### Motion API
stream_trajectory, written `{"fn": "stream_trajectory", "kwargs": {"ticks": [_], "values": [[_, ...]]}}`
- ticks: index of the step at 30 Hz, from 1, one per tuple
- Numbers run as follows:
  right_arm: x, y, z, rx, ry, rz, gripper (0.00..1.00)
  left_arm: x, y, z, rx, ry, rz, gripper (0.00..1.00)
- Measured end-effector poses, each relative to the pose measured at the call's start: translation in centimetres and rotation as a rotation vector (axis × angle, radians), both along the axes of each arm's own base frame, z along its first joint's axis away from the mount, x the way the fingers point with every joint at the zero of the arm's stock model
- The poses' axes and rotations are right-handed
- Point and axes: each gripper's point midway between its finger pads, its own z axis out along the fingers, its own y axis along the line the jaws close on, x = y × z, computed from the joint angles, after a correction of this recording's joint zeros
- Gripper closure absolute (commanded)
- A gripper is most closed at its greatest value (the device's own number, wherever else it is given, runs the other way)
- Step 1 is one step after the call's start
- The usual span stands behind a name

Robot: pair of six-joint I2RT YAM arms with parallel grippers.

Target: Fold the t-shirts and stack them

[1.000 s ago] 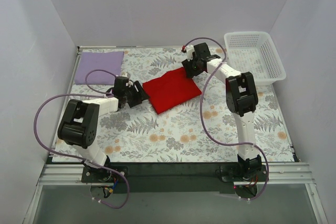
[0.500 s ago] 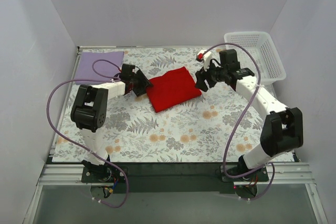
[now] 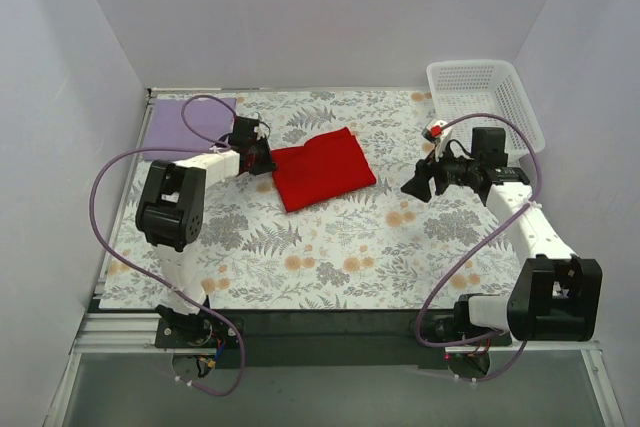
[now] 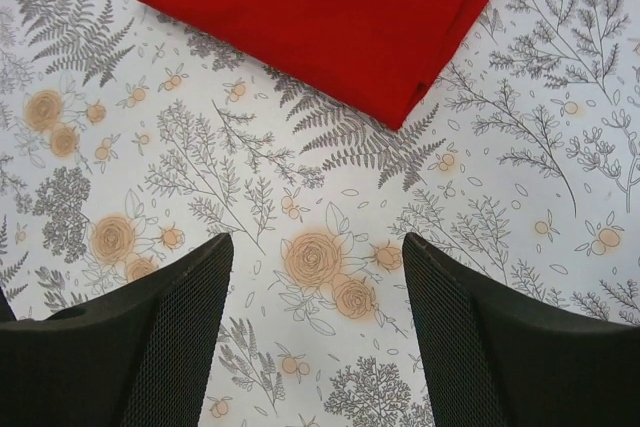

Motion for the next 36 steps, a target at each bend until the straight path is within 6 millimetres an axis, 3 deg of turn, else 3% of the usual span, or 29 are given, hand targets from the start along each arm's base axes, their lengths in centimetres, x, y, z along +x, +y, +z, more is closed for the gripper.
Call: {"fn": "stream_trajectory", "kwargs": {"ticks": [4, 9, 11, 17, 22, 27, 36], "values": [[-1.2, -0.1, 1.3, 0.033, -0.068, 0.025, 0.24, 0.6, 2.6, 2.4, 0.186, -0.111, -0.07, 1.0], [-1.7, 0.1, 0.9, 0.044, -0.068, 0.049, 0.25, 2.0, 5.4, 8.9, 0.385, -0.314, -0.117, 1.0], [-1.8, 0.1, 0.7, 0.044, -0.068, 0.054, 0.24, 2.5, 6.4, 10.7, 0.449, -0.368, -0.115, 1.0], [-1.9, 0.1, 0.3, 0.04, -0.062, 0.063, 0.25, 3.7, 9.7, 11.5, 0.607, -0.397, -0.092, 1.0], [-1.9, 0.0, -0.3, 0.041, -0.038, 0.064, 0.26, 5.1, 11.2, 12.4, 0.712, -0.433, -0.091, 1.0], [-2.0, 0.1, -0.9, 0.044, -0.016, 0.069, 0.26, 7.7, 12.3, 15.2, 0.799, -0.511, -0.044, 1.0], [-2.4, 0.3, -0.9, 0.056, 0.0, 0.083, 0.27, 10.1, 15.5, 20.2, 0.917, -0.596, 0.071, 1.0]]}}
